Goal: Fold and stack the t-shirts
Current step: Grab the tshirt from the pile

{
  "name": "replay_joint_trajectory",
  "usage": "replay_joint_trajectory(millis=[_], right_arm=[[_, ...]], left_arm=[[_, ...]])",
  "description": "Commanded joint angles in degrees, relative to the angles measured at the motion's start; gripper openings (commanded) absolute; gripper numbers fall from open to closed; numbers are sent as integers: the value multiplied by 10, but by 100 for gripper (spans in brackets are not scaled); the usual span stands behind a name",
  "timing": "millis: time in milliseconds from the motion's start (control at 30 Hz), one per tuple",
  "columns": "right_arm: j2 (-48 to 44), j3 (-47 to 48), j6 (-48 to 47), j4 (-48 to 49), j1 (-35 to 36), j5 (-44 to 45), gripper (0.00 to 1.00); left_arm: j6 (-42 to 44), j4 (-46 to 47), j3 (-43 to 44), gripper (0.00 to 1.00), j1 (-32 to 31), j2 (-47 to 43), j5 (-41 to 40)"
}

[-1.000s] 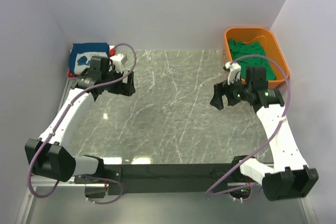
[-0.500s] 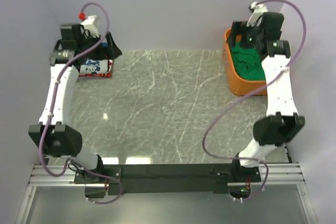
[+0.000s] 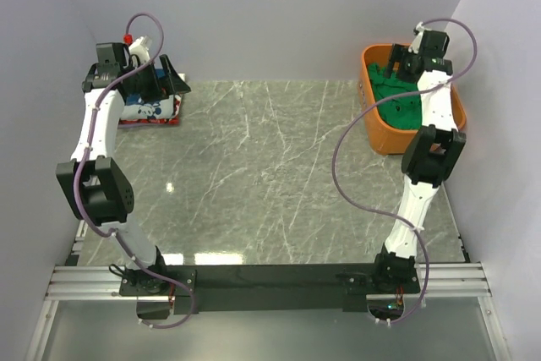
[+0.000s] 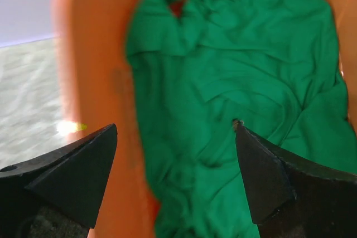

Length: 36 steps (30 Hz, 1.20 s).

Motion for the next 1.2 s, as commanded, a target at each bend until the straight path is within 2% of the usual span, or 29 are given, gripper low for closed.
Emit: replay_joint_trajectory(millis=[0,200,533,633,667,733,767,867,933,967,1067,1167], right_arm=[[43,62,9,6,-15,16,92],[106,58,-36,38,-19,65,91],[171,62,-84,38,-22,106,91],[184,62,-92,46,-21,120,85],[186,63,-93,48,-22,121,73],[188,65,-93,55,-22,121,62],[189,69,-92,57,-21,121,52],[175,73,-86,67,-23,122,33],[145,61,-75,84,-23,124,29],[132,54,-68,94,-23,128,20],[78,25,-57,133,-26,134,0],[35,14,-46,146,-25,129,0]], left_arm=[[-3,16,31,99,5,11,37],[2,-8,67,99,22,66,52],[1,-25,96,99,45,111,70],[-2,-21,88,99,48,113,71],[-4,-19,82,100,48,112,72],[-7,-15,75,100,49,111,71],[-7,-12,73,99,50,112,73],[-12,-13,78,99,50,118,77],[-14,-17,84,99,49,124,84],[-14,-17,88,99,50,125,88],[-21,-10,88,99,50,128,97],[-31,2,85,99,49,126,111]])
